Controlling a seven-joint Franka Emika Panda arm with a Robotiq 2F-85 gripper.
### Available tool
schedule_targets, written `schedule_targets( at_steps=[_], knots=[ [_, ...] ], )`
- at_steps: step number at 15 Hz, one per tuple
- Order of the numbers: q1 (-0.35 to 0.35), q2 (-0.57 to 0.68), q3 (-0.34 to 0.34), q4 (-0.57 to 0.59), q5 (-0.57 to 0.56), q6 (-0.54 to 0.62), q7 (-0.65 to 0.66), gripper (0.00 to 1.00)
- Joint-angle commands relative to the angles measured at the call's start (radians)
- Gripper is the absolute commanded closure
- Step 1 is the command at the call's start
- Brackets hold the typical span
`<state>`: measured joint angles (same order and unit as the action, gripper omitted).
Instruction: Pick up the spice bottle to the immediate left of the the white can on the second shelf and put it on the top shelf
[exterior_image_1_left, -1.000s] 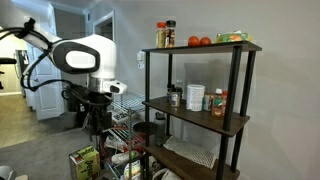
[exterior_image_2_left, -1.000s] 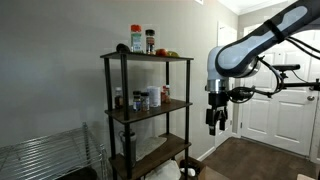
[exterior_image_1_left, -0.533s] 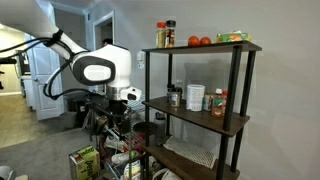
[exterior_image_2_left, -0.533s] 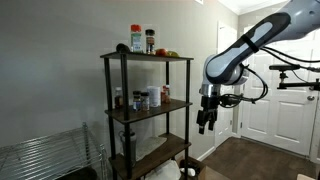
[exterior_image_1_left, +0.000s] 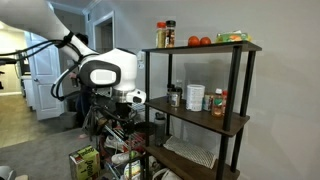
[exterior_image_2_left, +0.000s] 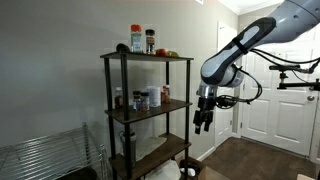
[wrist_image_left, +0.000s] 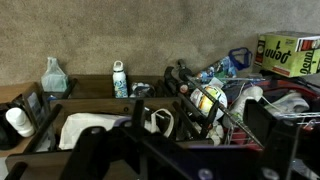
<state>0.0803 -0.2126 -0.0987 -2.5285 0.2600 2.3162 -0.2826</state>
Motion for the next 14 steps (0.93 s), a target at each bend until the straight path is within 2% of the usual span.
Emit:
schedule_targets(
  at_steps=[1, 9, 14],
  knots=[
    [-0.003, 0.021, 0.000, 0.014, 0.061, 0.018, -0.079, 0.00],
    [0.015, 0.023, -0.001, 0.005, 0.145, 0.154, -0.222, 0.00],
    [0.033, 0.044, -0.001, -0.002, 0.180, 0.307, -0.269, 0.00]
  ],
)
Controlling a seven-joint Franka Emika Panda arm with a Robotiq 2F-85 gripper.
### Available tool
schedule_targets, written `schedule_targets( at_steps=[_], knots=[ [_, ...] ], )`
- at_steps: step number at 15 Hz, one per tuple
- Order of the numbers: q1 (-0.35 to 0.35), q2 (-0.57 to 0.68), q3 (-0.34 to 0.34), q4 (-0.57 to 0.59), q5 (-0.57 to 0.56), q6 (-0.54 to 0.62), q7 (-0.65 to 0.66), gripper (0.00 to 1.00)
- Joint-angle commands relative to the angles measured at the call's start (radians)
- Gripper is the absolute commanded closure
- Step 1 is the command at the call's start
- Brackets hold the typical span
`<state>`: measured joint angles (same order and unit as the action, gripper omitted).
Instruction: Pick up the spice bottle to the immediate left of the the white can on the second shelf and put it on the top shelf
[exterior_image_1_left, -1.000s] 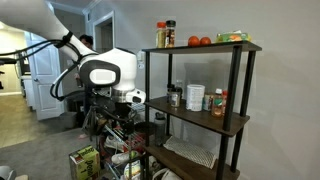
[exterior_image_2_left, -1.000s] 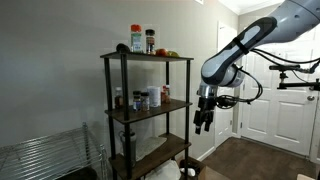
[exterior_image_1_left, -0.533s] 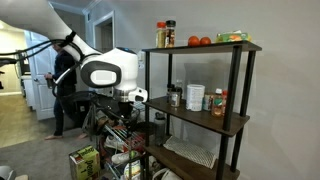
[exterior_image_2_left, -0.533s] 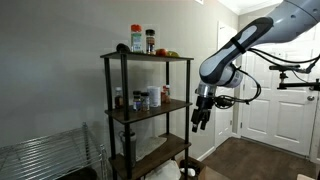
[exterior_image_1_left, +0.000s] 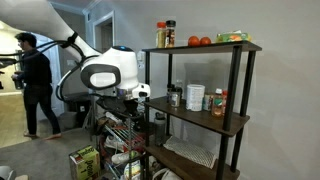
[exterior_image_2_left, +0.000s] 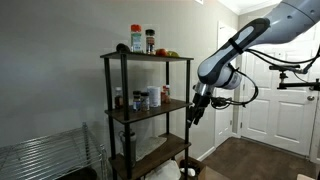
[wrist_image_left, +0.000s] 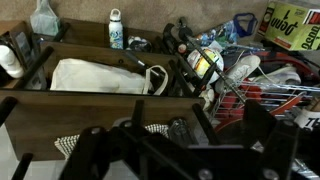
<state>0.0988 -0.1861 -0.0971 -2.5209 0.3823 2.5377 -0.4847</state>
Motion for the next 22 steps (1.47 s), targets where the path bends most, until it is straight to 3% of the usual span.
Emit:
schedule_targets(
  at_steps=[1, 22],
  knots=[
    [0.020, 0.023, -0.003, -0.010, 0.072, 0.108, -0.076, 0.00],
    [0.116, 0.059, -0.017, -0.003, 0.449, 0.404, -0.369, 0.00]
  ],
)
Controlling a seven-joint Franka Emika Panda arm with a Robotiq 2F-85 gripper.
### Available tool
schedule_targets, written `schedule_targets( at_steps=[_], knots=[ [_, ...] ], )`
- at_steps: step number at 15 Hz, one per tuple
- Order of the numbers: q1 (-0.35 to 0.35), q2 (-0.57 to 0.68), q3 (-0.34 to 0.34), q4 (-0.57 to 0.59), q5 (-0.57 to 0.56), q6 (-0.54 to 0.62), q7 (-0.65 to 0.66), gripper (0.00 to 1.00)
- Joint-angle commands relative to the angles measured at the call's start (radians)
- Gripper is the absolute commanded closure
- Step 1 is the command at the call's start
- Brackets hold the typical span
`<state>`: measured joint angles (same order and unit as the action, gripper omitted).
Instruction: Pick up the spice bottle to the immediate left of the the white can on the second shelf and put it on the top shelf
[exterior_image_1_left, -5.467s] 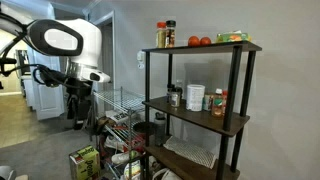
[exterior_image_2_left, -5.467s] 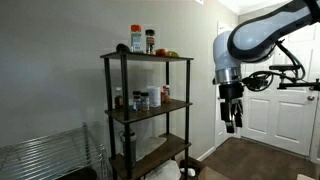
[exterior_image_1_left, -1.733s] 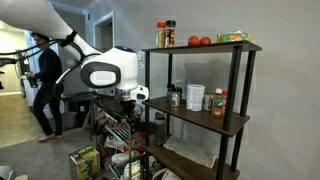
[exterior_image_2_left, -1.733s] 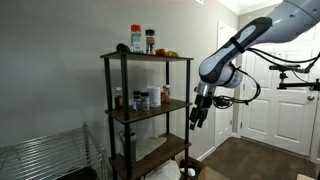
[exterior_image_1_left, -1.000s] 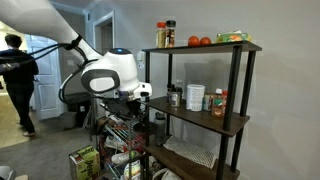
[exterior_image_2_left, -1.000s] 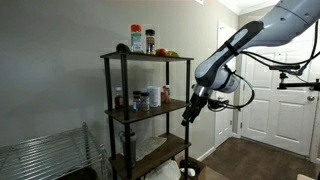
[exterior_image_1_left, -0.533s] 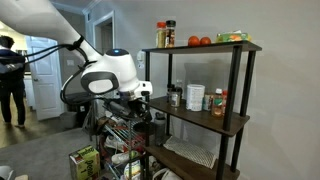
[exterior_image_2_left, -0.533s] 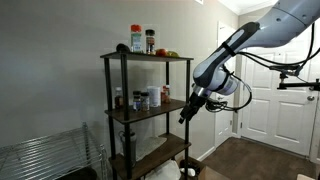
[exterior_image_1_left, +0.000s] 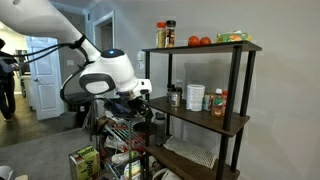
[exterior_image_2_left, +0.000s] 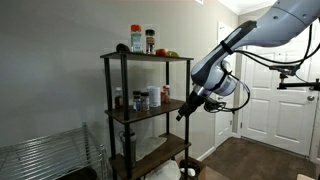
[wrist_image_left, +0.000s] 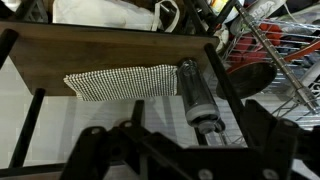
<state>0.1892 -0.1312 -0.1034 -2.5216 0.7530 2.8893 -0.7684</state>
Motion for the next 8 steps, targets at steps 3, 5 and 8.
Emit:
schedule_targets(
  at_steps=[3, 5, 8],
  knots=[
    [0.044, 0.005, -0.013, 0.000, 0.146, 0.094, -0.153, 0.00],
    [0.058, 0.004, -0.017, 0.003, 0.197, 0.120, -0.206, 0.00],
    [0.078, 0.009, -0.023, 0.012, 0.277, 0.154, -0.285, 0.00]
  ],
)
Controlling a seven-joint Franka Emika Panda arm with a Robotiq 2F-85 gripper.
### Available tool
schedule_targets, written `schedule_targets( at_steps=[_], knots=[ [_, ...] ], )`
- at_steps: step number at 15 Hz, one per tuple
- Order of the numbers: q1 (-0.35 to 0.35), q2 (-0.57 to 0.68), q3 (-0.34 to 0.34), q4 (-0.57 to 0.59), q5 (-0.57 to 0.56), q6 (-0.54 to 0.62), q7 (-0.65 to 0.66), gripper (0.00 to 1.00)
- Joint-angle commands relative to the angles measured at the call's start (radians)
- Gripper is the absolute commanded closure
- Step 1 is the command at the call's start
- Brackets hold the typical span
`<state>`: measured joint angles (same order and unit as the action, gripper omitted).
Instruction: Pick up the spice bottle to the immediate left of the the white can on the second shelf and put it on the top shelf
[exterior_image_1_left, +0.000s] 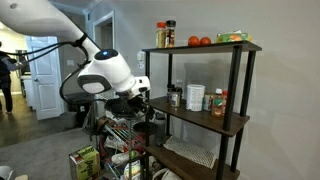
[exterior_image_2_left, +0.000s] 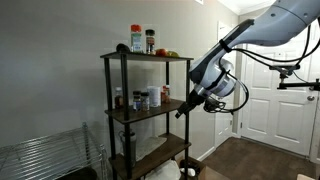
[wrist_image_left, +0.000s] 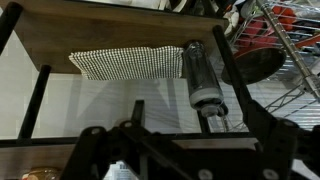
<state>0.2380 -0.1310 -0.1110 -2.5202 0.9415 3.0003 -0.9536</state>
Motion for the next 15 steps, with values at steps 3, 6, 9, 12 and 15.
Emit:
schedule_targets(
  at_steps=[3, 6, 9, 12, 15],
  knots=[
    [0.040, 0.019, -0.025, 0.024, 0.148, 0.038, -0.154, 0.00],
    [0.029, 0.004, -0.018, 0.008, 0.119, 0.017, -0.108, 0.00],
    [0.030, 0.010, -0.019, 0.012, 0.122, 0.016, -0.109, 0.00],
    [0.030, 0.014, -0.019, 0.017, 0.122, 0.016, -0.109, 0.00],
    [0.047, 0.007, -0.020, 0.025, 0.185, 0.083, -0.159, 0.00]
  ],
)
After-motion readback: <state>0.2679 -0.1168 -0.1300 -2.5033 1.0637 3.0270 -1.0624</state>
